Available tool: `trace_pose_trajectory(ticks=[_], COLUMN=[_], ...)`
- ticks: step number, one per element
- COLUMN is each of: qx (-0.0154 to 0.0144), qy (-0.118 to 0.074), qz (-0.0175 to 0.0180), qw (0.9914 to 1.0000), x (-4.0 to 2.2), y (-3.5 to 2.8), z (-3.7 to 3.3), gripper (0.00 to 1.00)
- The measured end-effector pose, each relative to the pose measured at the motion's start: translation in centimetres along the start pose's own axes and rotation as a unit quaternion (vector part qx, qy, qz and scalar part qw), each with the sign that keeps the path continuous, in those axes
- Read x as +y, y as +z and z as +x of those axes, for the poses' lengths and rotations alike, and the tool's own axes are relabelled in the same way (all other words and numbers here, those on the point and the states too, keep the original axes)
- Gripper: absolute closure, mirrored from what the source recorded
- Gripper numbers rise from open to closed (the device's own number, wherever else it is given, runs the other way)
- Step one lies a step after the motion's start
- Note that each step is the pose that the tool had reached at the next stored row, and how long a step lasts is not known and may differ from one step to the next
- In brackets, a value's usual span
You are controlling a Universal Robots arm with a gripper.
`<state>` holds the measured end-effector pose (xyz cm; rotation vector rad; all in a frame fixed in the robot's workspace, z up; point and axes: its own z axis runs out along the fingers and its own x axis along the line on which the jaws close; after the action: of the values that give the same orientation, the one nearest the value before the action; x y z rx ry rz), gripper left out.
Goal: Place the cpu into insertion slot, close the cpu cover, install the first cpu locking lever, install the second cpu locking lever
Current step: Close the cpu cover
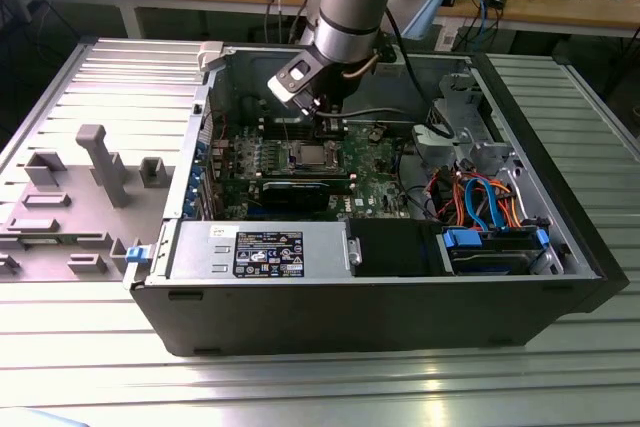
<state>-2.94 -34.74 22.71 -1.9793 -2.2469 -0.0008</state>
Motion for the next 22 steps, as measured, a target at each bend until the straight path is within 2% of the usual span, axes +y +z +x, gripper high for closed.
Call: trace_pose_trajectory(ticks=[9, 19, 22], qx=[-0.0003, -0.0008, -0.001], qy=[-0.008, -0.013, -0.015], qz=[0.0009, 0.0014, 0.0016], qw=[0.99997, 0.99991, 0.99989], x=[-1.23, -2.02, -2.04], y=[0.46, 1.61, 1.95], z=[-0.67, -0.82, -0.86], gripper=[0.89, 0.89, 0.89])
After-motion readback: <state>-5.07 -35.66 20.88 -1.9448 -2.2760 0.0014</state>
